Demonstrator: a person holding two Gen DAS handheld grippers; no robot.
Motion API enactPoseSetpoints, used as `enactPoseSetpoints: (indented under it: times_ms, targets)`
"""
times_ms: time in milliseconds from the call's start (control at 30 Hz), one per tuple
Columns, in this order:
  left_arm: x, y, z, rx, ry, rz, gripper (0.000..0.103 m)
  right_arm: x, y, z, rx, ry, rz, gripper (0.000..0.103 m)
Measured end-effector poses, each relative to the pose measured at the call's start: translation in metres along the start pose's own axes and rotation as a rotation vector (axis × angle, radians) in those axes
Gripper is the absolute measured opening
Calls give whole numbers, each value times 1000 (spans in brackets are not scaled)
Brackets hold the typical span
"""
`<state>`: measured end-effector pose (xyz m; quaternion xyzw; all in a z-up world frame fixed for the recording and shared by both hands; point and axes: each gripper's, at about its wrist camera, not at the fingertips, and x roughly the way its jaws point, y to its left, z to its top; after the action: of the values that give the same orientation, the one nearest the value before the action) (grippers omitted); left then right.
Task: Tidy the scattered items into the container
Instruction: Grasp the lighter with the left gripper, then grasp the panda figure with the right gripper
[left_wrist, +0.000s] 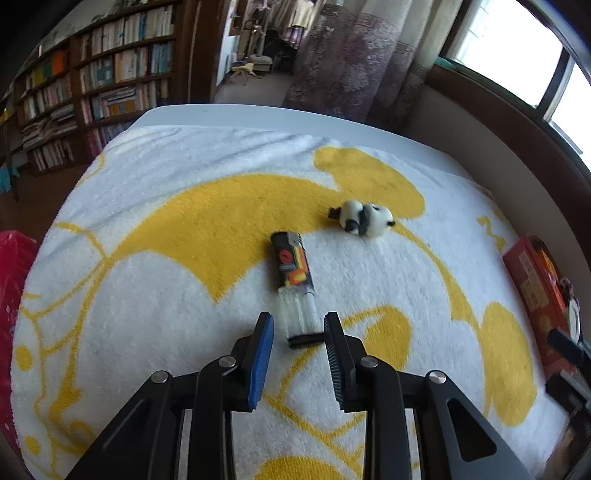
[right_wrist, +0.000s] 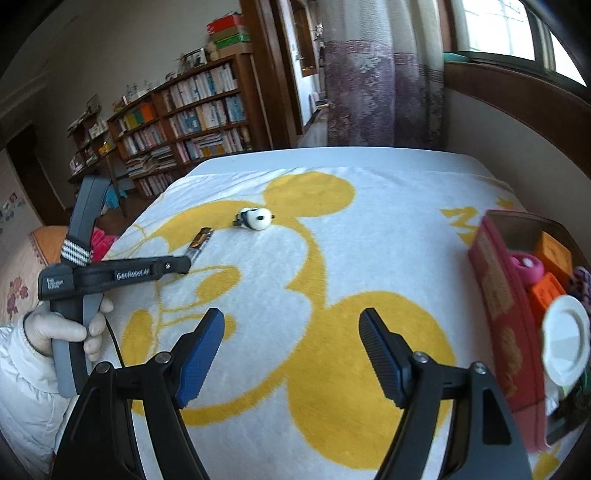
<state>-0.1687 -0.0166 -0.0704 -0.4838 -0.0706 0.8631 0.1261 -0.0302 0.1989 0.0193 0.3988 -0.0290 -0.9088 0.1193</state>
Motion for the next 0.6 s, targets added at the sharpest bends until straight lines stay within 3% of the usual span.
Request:
enactPoseSetpoints:
  times_ms: [200,400,467,600]
  targets:
    - [11,-5,12,-14,14,7,30,16,8,10,-2,20,8,79]
    - [23,-12,16,13,-10,64,30,32,10,25,14,29,18,79]
    - [22,-12,15,12,-14,62,23,41,10,31,15,36,17,79]
    - [14,-7,13,-4,-27,42,23,61,11,44,10,50,9,79]
